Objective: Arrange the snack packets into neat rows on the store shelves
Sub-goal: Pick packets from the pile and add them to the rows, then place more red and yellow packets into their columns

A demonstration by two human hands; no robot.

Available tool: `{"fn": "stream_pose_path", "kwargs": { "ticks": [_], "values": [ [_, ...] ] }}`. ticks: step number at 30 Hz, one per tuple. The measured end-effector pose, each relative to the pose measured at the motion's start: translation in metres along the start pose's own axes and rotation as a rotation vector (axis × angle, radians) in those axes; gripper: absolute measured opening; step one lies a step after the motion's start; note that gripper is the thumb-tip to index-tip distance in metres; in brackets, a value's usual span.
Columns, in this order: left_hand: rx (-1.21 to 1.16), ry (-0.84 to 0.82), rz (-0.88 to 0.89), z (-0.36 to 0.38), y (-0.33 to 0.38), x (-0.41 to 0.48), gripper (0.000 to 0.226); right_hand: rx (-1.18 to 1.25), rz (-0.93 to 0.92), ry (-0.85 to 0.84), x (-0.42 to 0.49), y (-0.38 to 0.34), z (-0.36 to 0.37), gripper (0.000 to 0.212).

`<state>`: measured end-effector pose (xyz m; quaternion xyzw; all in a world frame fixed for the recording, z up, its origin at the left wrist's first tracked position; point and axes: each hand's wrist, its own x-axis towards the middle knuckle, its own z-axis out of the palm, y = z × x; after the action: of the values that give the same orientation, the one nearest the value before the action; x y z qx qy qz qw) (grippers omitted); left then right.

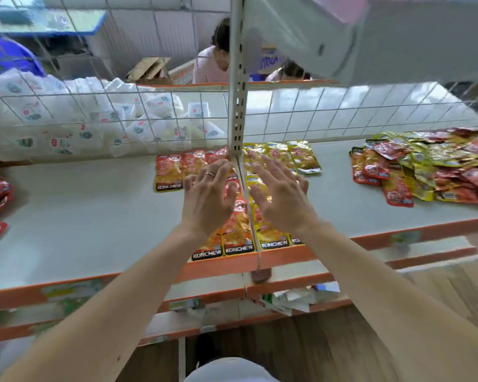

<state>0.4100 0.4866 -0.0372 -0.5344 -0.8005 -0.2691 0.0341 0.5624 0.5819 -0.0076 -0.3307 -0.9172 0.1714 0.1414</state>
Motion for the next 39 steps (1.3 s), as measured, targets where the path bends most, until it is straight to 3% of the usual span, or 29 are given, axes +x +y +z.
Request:
{"fn": "stream_pose_path", "kwargs": {
  "ticks": [12, 18, 26, 39],
  "values": [
    [-0.025, -0.072, 0.16, 0.078, 0.226, -0.015, 0.052, 0.004, 0.221, 0.118, -0.144, 0.186, -0.123, 0.058],
    [0.001, -0.139, 0.279, 0.109, 0.306, -0.016, 0.051, -0.013, 0.313, 0.16, -0.193, 0.249, -0.16, 0.056],
    [0.003, -0.201, 0.323, 0.143, 0.339, 0.003, 0.052, 0.005, 0.389, 0.133, -0.2, 0.289, -0.171, 0.058],
    [-0.05, -0.247, 0.345, 0.208, 0.347, 0.088, 0.054, -0.024, 0.471, 0.131, -0.132, 0.345, -0.176, 0.062]
  ]
}}
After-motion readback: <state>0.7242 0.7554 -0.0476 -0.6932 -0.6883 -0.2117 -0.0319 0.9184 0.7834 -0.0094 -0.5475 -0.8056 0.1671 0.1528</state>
